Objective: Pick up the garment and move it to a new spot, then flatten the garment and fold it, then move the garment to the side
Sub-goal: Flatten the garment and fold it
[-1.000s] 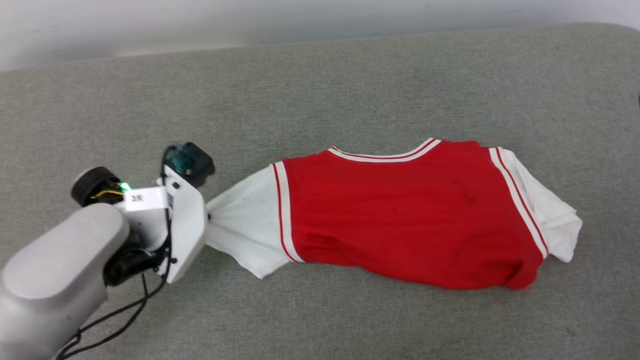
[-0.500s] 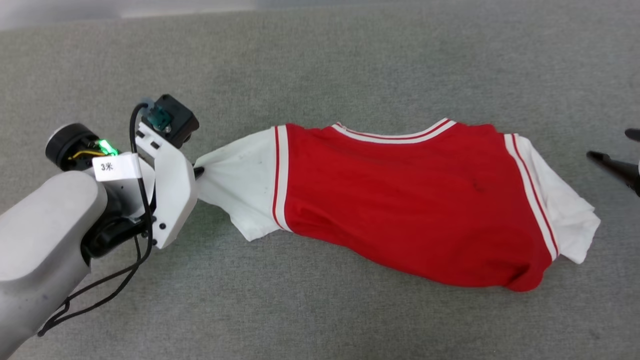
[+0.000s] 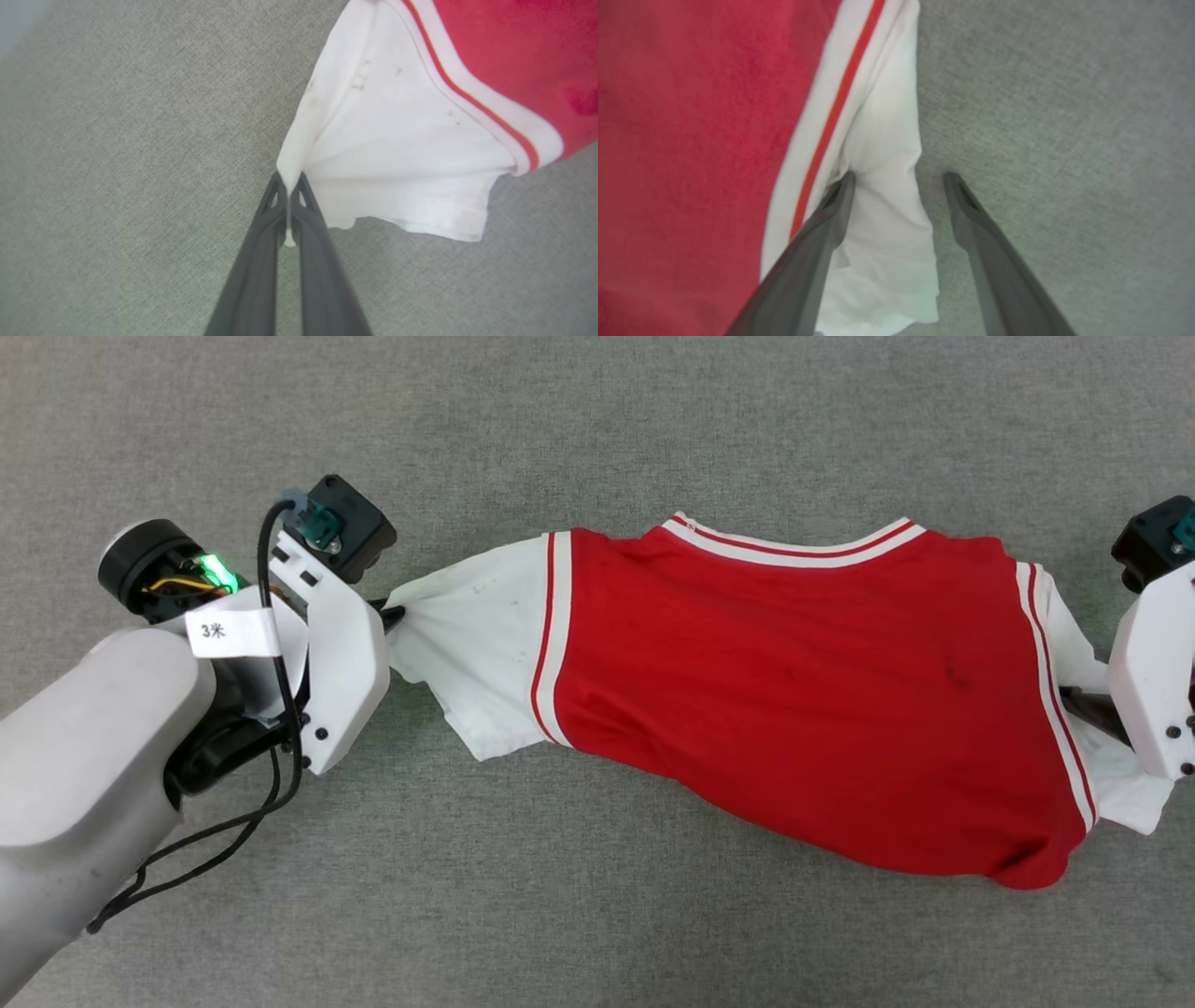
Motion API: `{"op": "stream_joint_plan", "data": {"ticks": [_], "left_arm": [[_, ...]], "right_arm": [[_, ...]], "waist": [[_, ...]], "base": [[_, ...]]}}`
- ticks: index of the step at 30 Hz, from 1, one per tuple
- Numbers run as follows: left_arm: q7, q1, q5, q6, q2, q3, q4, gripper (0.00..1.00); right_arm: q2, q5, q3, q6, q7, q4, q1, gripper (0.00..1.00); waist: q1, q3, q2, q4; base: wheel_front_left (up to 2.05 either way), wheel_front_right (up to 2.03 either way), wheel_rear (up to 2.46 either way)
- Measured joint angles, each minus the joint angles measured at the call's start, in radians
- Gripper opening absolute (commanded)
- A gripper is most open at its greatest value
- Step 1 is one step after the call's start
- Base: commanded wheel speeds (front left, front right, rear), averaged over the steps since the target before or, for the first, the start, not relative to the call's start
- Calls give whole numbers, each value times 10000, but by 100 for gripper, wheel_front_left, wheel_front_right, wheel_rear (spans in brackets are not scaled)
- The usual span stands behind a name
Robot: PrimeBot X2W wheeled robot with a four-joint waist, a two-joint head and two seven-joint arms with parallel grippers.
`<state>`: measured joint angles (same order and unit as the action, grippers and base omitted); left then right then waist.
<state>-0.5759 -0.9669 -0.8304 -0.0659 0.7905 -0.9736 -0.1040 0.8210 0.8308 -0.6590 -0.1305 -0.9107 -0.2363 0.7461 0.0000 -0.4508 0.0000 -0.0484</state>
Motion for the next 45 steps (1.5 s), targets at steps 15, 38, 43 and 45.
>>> {"op": "stream_joint_plan", "data": {"ticks": [15, 38, 43, 45], "left_arm": [[746, -1, -44, -75, -36, 148, -295, 0], [2109, -4470, 1030, -226, -849, 1776, -1081, 0], [2627, -6040, 1509, -316, -1377, 2017, -2025, 0], [2865, -6636, 1630, -372, -1572, 2111, -2410, 0]], "right_arm": [[385, 731, -991, -6, 2905, -291, 990, 0], [-391, -387, 280, -8, 4907, -537, 5937, 0], [-1016, -1312, 309, -8, 4869, -1515, 7586, 0], [-1227, -1651, 353, -8, 4949, -1894, 8266, 0]], "waist": [[0, 1053, 1, 216], [0, 1036, 0, 151], [0, 420, 0, 132], [0, 165, 0, 116]], "base": [[0, 0, 0], [0, 0, 0], [0, 0, 0], [0, 0, 0]]}}
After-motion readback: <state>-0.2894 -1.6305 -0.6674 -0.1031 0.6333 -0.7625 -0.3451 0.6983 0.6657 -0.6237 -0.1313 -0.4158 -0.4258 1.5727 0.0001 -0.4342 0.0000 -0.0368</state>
